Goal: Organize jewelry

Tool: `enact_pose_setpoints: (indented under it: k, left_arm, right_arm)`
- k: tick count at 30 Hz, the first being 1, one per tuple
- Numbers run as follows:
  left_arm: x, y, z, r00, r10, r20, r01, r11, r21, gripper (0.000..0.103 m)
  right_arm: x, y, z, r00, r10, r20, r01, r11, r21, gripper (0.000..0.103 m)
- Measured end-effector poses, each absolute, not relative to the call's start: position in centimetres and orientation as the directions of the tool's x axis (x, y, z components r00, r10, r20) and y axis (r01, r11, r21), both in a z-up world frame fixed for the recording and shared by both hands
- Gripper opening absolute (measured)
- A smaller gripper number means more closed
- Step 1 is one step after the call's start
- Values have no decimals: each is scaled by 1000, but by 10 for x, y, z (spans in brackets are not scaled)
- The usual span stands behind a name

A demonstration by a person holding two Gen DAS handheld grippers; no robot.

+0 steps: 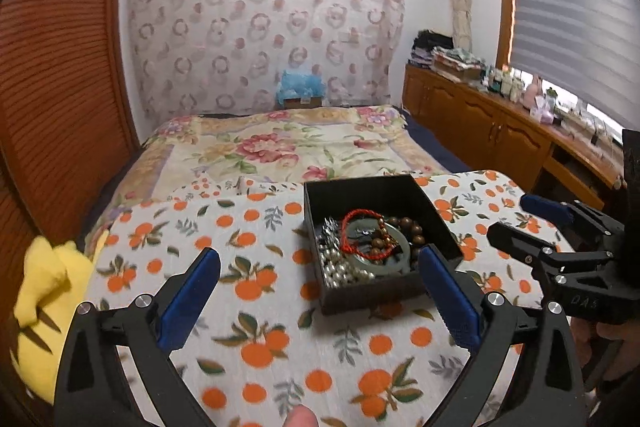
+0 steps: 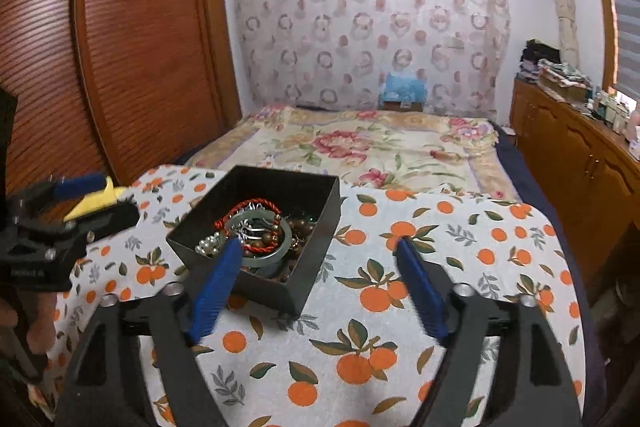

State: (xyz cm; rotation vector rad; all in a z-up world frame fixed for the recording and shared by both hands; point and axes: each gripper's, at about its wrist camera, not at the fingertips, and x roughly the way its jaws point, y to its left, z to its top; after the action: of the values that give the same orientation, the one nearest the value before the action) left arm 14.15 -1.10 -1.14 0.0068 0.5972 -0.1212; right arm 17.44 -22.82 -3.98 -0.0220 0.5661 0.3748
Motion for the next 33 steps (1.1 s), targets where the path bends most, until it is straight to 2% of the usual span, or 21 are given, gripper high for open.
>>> enact_pose_setpoints:
  k: [5,19,33]
  left_arm:
    - [120,-13,-11,828,-99,-552,107,994,-18,96]
    - [74,-5,9,854,-39,-518,52,999,11,96]
    - [49,2,6,850,-18,-526,29,999,13,96]
  right_arm:
    - [157,-232,-28,813,320,-487,-331,941,68,101]
    - [102,-249,-3,864,284,-417,-266,959,101,101]
    - [74,-248,-16,849,282,-446,-265,959,102,101]
